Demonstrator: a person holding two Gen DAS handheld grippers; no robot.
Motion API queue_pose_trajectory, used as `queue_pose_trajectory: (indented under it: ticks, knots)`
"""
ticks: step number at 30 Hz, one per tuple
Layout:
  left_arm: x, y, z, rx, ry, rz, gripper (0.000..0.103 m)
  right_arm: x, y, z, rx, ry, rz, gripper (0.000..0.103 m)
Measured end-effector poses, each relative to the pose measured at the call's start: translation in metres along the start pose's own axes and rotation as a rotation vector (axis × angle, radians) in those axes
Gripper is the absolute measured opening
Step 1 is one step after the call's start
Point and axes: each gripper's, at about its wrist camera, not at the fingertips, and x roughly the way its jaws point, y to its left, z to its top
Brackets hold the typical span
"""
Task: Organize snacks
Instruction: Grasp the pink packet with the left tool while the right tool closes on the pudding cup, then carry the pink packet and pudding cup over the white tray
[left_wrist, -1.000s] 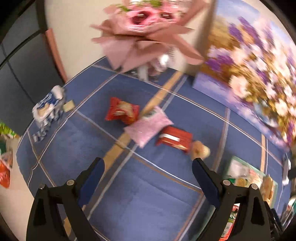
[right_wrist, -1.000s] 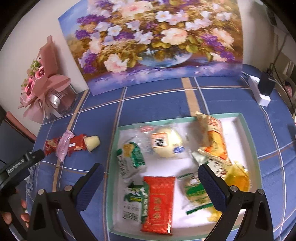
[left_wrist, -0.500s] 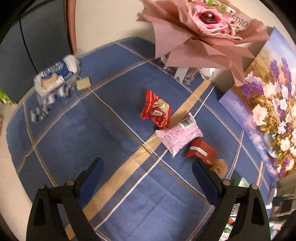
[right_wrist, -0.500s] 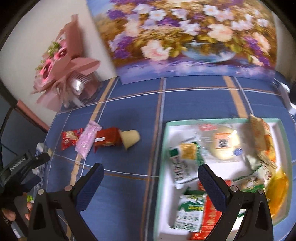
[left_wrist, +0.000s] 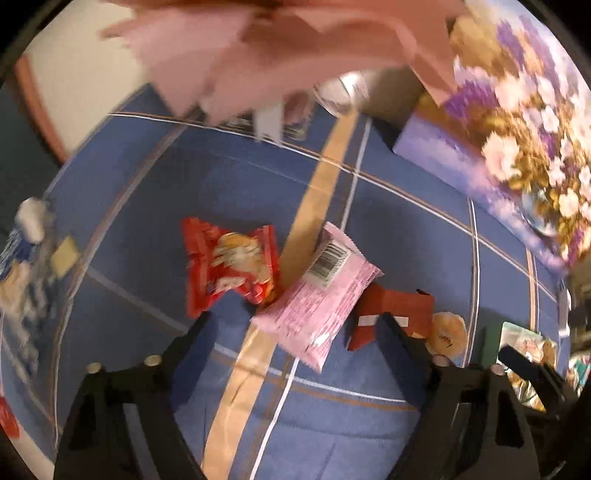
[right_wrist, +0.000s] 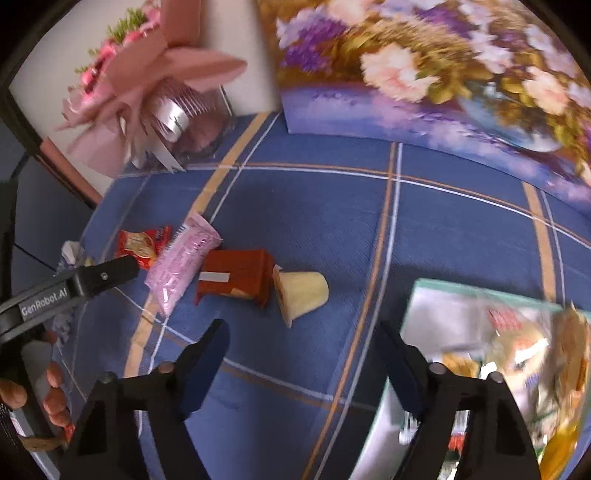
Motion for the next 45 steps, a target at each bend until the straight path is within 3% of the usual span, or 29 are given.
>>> queue_pose_trajectory:
  ticks: [3, 7, 11, 21, 24, 32, 45]
  knots:
    - [0.016, 0.003, 0.010, 0.003, 0.038, -0.026, 0.081, 0.020, 0.002, 0.010, -0.029, 0.050, -0.010, 0.078]
    - [0.033, -0.001, 0.013, 0.051, 0.076, -0.013, 0.066, 0.043, 0.003, 0.020, -0.046, 0.103, -0.012, 0.069]
    - [0.042, -0.007, 0.016, 0.091, 0.077, -0.005, 0.061, 0.061, 0.006, 0.026, -0.088, 0.133, -0.031, 0.059]
    - [0.054, -0.022, 0.025, 0.125, 0.069, 0.024, 0.056, 0.074, 0.012, 0.030, -0.145, 0.134, -0.057, 0.047]
    - [0.051, -0.023, 0.022, 0.112, 0.052, 0.026, 0.050, 0.073, 0.013, 0.030, -0.145, 0.127, -0.054, 0.043]
    - [0.038, -0.022, 0.013, 0.047, 0.039, -0.011, 0.036, 0.060, 0.008, 0.020, -0.099, 0.115, -0.036, 0.040]
    - [-0.022, -0.039, -0.038, -0.040, 0.030, -0.096, 0.036, -0.013, 0.000, -0.023, 0.023, 0.049, -0.005, 0.040]
